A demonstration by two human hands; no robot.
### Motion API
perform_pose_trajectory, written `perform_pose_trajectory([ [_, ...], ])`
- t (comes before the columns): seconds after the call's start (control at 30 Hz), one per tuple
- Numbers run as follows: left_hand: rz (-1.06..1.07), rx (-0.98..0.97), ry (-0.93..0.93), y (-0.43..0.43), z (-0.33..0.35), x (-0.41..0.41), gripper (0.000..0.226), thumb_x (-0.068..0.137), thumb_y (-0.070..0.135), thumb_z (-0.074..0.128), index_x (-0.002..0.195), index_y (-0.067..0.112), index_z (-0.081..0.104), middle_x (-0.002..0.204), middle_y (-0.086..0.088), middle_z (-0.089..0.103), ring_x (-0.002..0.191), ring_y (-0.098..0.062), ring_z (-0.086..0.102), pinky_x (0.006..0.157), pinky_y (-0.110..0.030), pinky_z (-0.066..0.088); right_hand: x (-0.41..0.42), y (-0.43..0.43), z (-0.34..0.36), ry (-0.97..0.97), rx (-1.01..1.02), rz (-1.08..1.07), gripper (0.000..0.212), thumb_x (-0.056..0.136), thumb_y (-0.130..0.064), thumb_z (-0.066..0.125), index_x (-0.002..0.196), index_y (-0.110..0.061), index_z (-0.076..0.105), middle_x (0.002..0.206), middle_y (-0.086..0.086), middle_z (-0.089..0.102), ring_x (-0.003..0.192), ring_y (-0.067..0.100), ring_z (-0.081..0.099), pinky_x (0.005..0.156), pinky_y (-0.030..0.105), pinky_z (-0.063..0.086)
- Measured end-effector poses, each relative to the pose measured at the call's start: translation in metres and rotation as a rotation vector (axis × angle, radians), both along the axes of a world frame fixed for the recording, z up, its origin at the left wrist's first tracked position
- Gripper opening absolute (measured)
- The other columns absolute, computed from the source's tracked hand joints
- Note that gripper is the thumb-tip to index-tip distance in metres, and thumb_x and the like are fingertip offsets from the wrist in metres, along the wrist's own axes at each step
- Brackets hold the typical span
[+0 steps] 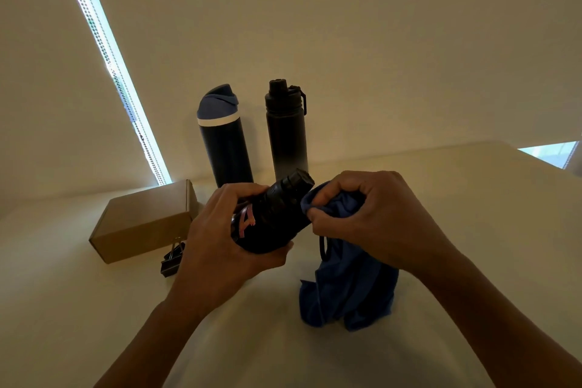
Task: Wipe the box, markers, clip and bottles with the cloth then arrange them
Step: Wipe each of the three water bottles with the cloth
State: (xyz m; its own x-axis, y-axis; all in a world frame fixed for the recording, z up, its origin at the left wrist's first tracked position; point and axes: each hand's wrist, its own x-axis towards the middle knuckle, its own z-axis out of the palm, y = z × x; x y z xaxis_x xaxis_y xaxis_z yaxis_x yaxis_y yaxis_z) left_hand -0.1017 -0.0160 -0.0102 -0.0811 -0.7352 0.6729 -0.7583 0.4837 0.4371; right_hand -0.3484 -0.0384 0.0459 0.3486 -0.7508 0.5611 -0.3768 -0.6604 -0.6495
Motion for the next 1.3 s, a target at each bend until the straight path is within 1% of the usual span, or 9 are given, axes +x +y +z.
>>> perform_pose_trajectory([
  [0.1,0.033,-0.024,-0.035,-0.001,0.000,-0.001,0.085,0.061,0.073,0.078,0.132,0.041,0.043,0.123,0.015,0.057,0.105,0.010,0.056,0.080,-0.001,0.042,0.010,0.002,-0.005,-0.079,-0.068,-0.100,0.013,0.079,-0.035,0.083,0.078,-0.025,0.075,0.070,-0.012,0.071,0.066,0.004,0.069,0.060,0.022,0.058],
  [0.2,0.032,-0.060,-0.062,-0.004,-0.002,-0.002,0.082,0.064,0.070,0.073,0.131,0.031,0.046,0.120,0.012,0.056,0.095,0.008,0.054,0.083,-0.007,0.037,0.020,0.005,-0.006,-0.146,-0.124,-0.159,0.019,0.080,-0.042,0.081,0.076,-0.024,0.075,0.068,-0.012,0.070,0.066,0.004,0.068,0.061,0.022,0.057],
  [0.43,0.026,-0.091,-0.057,-0.005,-0.003,0.002,0.082,0.064,0.069,0.075,0.130,0.029,0.048,0.119,0.008,0.061,0.103,-0.004,0.058,0.086,-0.014,0.042,0.015,0.003,-0.004,-0.118,-0.067,-0.138,0.016,0.081,-0.040,0.081,0.078,-0.026,0.074,0.074,-0.013,0.071,0.072,0.001,0.069,0.066,0.019,0.057],
  [0.57,0.043,-0.093,-0.055,-0.005,-0.004,0.000,0.081,0.064,0.071,0.074,0.130,0.031,0.048,0.120,0.016,0.054,0.104,-0.001,0.056,0.087,-0.012,0.040,0.007,0.000,-0.003,-0.076,-0.026,-0.130,0.015,0.080,-0.040,0.082,0.079,-0.027,0.075,0.074,-0.013,0.072,0.069,0.001,0.069,0.064,0.020,0.058],
  [0.73,0.052,-0.083,-0.037,-0.005,-0.004,-0.003,0.084,0.062,0.066,0.081,0.129,0.028,0.048,0.119,0.011,0.057,0.106,0.001,0.053,0.086,-0.015,0.041,0.018,0.004,-0.001,-0.140,-0.095,-0.152,0.018,0.080,-0.043,0.081,0.079,-0.026,0.074,0.074,-0.013,0.071,0.072,0.001,0.068,0.065,0.014,0.055],
  [0.83,0.102,-0.040,0.025,0.000,0.001,-0.001,0.082,0.063,0.071,0.082,0.129,0.032,0.051,0.120,0.018,0.059,0.104,0.001,0.059,0.086,-0.010,0.040,0.006,0.000,0.000,-0.060,-0.017,-0.138,0.017,0.079,-0.045,0.081,0.079,-0.030,0.074,0.074,-0.015,0.072,0.070,-0.001,0.068,0.063,0.017,0.056],
  [0.97,0.175,-0.030,0.234,0.005,0.010,0.001,0.082,0.057,0.057,0.092,0.123,0.041,0.047,0.115,0.034,0.054,0.106,0.018,0.053,0.084,-0.010,0.039,-0.011,-0.009,0.001,-0.064,-0.011,-0.202,0.016,0.080,-0.050,0.079,0.078,-0.034,0.075,0.076,-0.021,0.072,0.073,-0.005,0.067,0.063,0.012,0.051],
  [1.17,0.166,0.030,0.466,0.001,0.012,0.006,0.096,0.051,0.059,0.090,0.132,0.028,0.049,0.130,0.011,0.062,0.114,-0.004,0.061,0.088,-0.014,0.044,0.000,-0.018,-0.009,-0.093,-0.054,-0.145,0.012,0.091,-0.042,0.068,0.096,-0.034,0.074,0.092,-0.019,0.071,0.089,-0.001,0.066,0.076,0.011,0.048],
  [1.3,0.114,0.124,0.413,-0.002,0.016,0.011,0.099,0.053,0.068,0.088,0.135,0.031,0.047,0.128,0.018,0.059,0.113,0.007,0.057,0.087,-0.013,0.044,0.002,-0.025,-0.019,-0.091,-0.049,-0.123,0.010,0.097,-0.037,0.063,0.101,-0.032,0.071,0.094,-0.018,0.069,0.091,0.001,0.065,0.075,0.009,0.043],
])
